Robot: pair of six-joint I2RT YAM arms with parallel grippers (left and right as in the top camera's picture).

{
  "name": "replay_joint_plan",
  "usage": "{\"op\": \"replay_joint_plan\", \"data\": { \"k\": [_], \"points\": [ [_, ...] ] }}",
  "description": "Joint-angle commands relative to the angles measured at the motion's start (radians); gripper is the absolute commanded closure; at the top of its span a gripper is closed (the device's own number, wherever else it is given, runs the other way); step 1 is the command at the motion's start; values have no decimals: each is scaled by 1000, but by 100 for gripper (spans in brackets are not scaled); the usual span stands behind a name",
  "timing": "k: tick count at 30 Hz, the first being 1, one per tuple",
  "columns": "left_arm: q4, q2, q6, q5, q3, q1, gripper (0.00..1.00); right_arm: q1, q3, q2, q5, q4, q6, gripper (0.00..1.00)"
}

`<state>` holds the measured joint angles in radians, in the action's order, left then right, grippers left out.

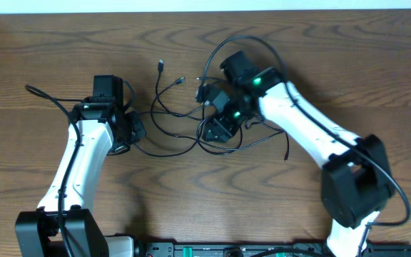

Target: Untangle cables

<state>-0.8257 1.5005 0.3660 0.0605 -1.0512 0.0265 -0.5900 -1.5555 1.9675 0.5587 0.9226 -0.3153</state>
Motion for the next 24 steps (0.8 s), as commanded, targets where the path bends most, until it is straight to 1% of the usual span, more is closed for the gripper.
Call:
{"op": "replay_joint_plan", "data": {
  "k": [1,5,8,13,15,16,19,20,22,24],
  "points": [
    [0,-11,5,-17,0,5,93,-48,-2,48,-79,1,-31,39],
    [0,-11,5,-17,0,5,93,-98,-2,84,-90,-3,-42,37],
    [0,-11,5,-17,0,5,92,-119,-2,95,-129,-8,-41,38],
    [-1,-11,5,-17,0,5,93,-143,0,97,-198,-10,-40,47],
    [-1,-11,5,-17,0,5,93,-147,0,97,-213,-10,-38,48],
    [-2,-11,5,-17,0,5,92,-149,2,97,-229,-10,-37,50],
    [-4,-11,5,-17,0,5,92,-151,9,97,-244,-11,-37,59],
    [-4,-11,5,-17,0,5,93,-151,11,97,-245,-11,-37,64],
    [-4,-11,5,-17,0,5,93,-151,13,97,-246,-14,-37,75],
    [-4,-11,5,-17,0,5,93,-151,13,97,-254,-18,-35,94]
  ]
}}
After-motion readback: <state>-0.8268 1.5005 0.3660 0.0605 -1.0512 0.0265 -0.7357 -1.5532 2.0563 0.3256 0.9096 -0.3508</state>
